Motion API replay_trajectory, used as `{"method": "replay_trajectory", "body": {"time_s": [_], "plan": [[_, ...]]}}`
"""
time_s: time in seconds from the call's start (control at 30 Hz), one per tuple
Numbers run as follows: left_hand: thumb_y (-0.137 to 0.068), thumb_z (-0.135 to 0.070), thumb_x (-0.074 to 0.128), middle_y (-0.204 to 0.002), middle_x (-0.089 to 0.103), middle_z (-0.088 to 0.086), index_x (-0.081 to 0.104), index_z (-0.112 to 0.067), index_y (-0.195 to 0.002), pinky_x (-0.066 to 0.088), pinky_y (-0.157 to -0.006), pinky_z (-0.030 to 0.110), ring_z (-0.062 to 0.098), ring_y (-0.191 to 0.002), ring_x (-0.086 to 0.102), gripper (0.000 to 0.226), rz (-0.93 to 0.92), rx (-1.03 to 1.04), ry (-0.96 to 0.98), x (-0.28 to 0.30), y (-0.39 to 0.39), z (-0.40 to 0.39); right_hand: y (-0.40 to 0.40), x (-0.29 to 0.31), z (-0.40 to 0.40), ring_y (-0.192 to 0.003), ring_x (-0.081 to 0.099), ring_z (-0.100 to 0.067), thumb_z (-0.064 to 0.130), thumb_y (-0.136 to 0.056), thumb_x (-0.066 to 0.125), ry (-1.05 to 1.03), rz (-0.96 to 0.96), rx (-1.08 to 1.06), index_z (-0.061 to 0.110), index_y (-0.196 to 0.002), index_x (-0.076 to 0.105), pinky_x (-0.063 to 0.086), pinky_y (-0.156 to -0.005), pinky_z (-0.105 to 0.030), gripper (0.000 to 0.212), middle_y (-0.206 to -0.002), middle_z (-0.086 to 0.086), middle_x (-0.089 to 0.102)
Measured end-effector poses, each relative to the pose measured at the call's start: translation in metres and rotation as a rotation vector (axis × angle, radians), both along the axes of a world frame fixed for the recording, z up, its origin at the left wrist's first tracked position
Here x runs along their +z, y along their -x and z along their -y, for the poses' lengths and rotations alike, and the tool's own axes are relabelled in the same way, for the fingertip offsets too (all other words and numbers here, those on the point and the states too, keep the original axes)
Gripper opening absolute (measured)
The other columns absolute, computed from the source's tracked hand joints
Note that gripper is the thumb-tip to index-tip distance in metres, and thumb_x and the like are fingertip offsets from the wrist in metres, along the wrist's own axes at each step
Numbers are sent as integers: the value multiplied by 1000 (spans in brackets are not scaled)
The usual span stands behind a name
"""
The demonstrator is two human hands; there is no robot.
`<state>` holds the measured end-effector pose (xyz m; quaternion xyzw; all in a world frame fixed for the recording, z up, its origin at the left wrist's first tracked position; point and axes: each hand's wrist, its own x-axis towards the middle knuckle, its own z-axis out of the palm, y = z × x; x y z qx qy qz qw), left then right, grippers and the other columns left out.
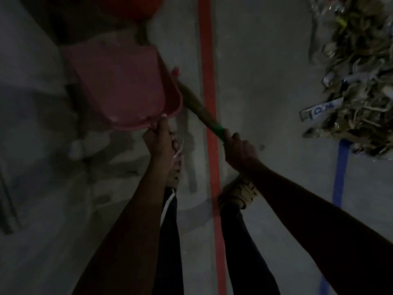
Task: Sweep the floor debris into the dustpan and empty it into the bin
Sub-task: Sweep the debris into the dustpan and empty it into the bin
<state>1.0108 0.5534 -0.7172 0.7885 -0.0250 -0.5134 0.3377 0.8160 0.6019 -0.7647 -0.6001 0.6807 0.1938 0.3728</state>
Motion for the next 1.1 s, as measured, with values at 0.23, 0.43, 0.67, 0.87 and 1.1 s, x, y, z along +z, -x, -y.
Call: {"method": "replay_trajectory", "body": {"time_s": [0.23, 0.43, 0.67, 0.87, 1.1], "plan": [[-97, -35, 66, -49, 44, -1, 47, -15, -67, 28, -36, 21, 12, -35, 37, 40, -31, -125, -3, -5, 73, 9, 118, -8, -8, -74, 59, -37, 33, -103, 39, 85, -145, -14, 14, -149, 27, 43, -58, -37, 52, -115, -20, 53], [-94, -36, 67, -52, 45, 3, 51, -11, -72, 28, -35, 20, 15, -36, 38, 37, 8, -201, -26, -8, 126, 22, 180, 0, -14, -62, 50, -31, 33, -103, 40, 150, -229, -248, 16, -141, 27, 45, -53, -38, 44, -105, -17, 53], [-96, -29, 65, -42, 45, -1, 45, -11, -61, 28, -36, 17, 11, -30, 37, 44, 38, -170, -35, -21, 160, 22, 198, 4, -44, -59, 52, -32, 33, -102, 43, 251, -155, -545, 16, -140, 28, 52, -50, -44, 44, -104, -14, 54], [-92, -32, 67, -50, 44, 3, 50, -10, -71, 26, -37, 18, 13, -32, 38, 35, 91, -264, -57, -26, 167, 4, 206, -4, -64, -61, 53, -30, 36, -102, 42, 184, -69, -410, 17, -141, 32, 52, -51, -42, 45, -103, -12, 55], [-95, -38, 67, -46, 46, 2, 48, -11, -66, 28, -36, 19, 16, -31, 39, 44, 173, -423, -42, -22, 186, -17, 252, 1, -80, -58, 53, -25, 36, -102, 42, 113, -145, -565, 26, -135, 28, 56, -51, -43, 37, -89, -8, 49]]}}
